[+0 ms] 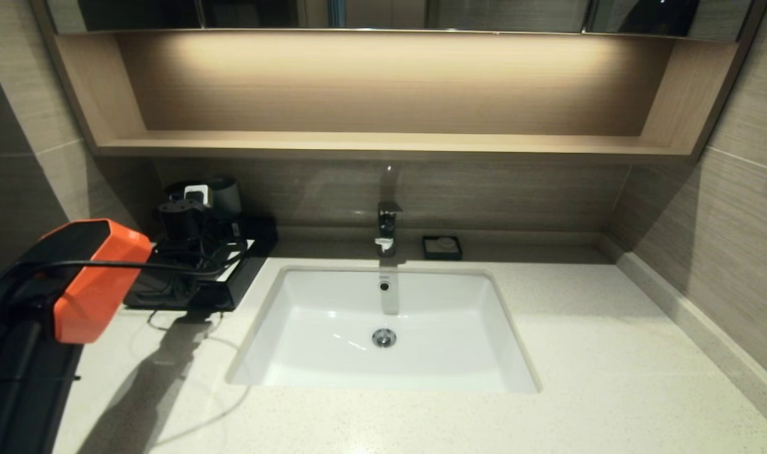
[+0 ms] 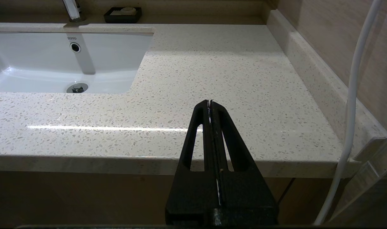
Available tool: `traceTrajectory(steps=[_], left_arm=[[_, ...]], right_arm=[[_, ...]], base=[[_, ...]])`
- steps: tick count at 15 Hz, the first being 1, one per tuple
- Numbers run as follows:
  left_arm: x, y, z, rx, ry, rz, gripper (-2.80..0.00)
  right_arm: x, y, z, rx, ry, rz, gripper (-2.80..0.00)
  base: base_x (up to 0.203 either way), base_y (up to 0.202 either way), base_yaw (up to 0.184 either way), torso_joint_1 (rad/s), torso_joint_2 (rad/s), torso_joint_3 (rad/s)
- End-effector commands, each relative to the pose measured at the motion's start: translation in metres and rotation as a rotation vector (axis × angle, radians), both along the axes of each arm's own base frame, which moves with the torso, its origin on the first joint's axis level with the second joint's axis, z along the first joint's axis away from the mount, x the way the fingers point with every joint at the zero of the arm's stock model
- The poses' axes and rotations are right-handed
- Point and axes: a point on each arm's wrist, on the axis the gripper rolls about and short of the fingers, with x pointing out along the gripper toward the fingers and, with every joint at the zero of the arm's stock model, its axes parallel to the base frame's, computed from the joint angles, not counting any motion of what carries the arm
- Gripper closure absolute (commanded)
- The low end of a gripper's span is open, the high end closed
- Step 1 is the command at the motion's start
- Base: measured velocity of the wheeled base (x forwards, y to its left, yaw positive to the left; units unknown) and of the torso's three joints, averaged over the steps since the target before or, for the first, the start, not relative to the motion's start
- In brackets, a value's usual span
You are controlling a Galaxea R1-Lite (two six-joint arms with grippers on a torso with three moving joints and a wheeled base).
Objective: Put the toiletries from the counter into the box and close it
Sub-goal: Place the cup on the storage box
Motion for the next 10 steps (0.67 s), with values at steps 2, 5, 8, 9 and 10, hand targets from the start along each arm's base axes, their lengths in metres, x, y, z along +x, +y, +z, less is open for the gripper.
traceTrajectory(steps=[2, 5, 8, 9, 10], left_arm=[[0.0015, 0.0001, -0.0039, 0.000, -0.001, 0.001, 0.00], [0.0020, -0.0003, -0.0064, -0.001, 0.004, 0.000, 0.00], [0.0048, 0.0005, -0.0070, 0.000, -0.004, 0.001, 0.00], [0.0055, 0.0006, -0.0076, 0.000, -0.005, 0.002, 0.00], [0.0057, 0.0006, -0.0080, 0.000, -0.005, 0.001, 0.00]], right_arm=[[-0.0001, 0.0000, -0.0001, 0.000, -0.002, 0.001, 0.00], [0.0000, 0.0000, -0.0003, 0.000, -0.001, 0.001, 0.00], [0.0000, 0.0000, -0.0004, 0.000, 0.000, 0.001, 0.00], [0.0000, 0.0000, -0.0004, 0.000, 0.000, 0.001, 0.00], [0.0000, 0.0000, -0.0004, 0.000, 0.000, 0.001, 0.00]], base=[[0.000, 0.000, 0.000, 0.000, 0.00, 0.000], [0.000, 0.000, 0.000, 0.000, 0.00, 0.000], [0.000, 0.000, 0.000, 0.000, 0.00, 0.000], [0.000, 0.000, 0.000, 0.000, 0.00, 0.000], [0.000, 0.000, 0.000, 0.000, 0.00, 0.000]])
